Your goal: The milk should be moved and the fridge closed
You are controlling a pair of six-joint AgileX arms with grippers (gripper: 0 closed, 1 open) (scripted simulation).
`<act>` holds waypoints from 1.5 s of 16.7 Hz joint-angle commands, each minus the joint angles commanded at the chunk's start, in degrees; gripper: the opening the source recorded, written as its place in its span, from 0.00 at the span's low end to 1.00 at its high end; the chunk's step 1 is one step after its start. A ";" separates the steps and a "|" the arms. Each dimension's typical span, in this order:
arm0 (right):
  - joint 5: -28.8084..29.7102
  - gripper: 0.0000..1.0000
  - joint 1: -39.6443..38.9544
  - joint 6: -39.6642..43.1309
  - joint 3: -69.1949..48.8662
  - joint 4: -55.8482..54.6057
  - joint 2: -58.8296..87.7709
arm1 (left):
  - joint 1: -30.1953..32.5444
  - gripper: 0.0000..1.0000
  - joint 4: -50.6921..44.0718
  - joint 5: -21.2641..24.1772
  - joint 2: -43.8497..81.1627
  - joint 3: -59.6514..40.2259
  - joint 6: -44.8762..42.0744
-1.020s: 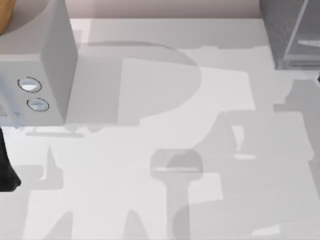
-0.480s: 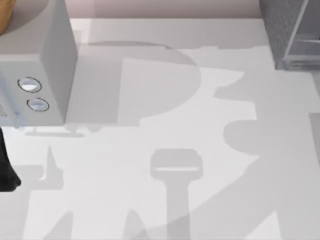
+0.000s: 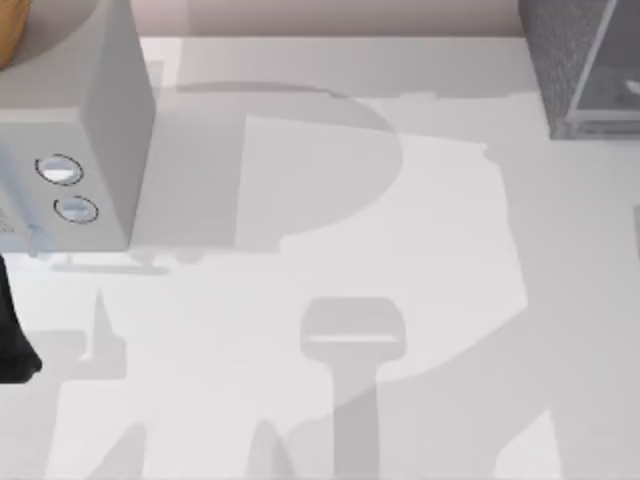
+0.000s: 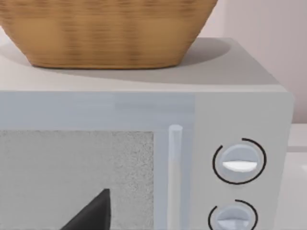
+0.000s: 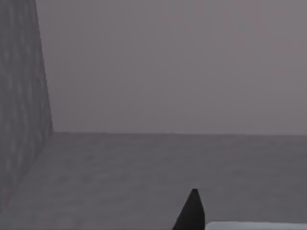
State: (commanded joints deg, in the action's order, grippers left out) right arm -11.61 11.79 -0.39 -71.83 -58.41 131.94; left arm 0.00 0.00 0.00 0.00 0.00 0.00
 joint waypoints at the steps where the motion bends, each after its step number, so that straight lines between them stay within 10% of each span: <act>1: 0.00 0.00 0.00 0.00 0.00 0.00 0.00 | 0.00 1.00 0.00 0.00 0.00 0.00 0.00; 9: 0.00 0.00 0.00 0.00 0.00 0.00 0.00 | 0.00 1.00 0.00 0.00 0.00 0.00 0.00; 22: 0.00 0.98 0.00 0.00 0.00 0.00 0.00 | 0.00 1.00 0.00 0.00 0.00 0.00 0.00; 25: 0.00 1.00 0.00 0.00 0.00 0.00 0.00 | 0.00 1.00 0.00 0.00 0.00 0.00 0.00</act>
State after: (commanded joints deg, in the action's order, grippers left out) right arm -11.60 11.79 -0.39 -71.83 -58.41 131.94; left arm 0.00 0.00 0.00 0.00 0.00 0.00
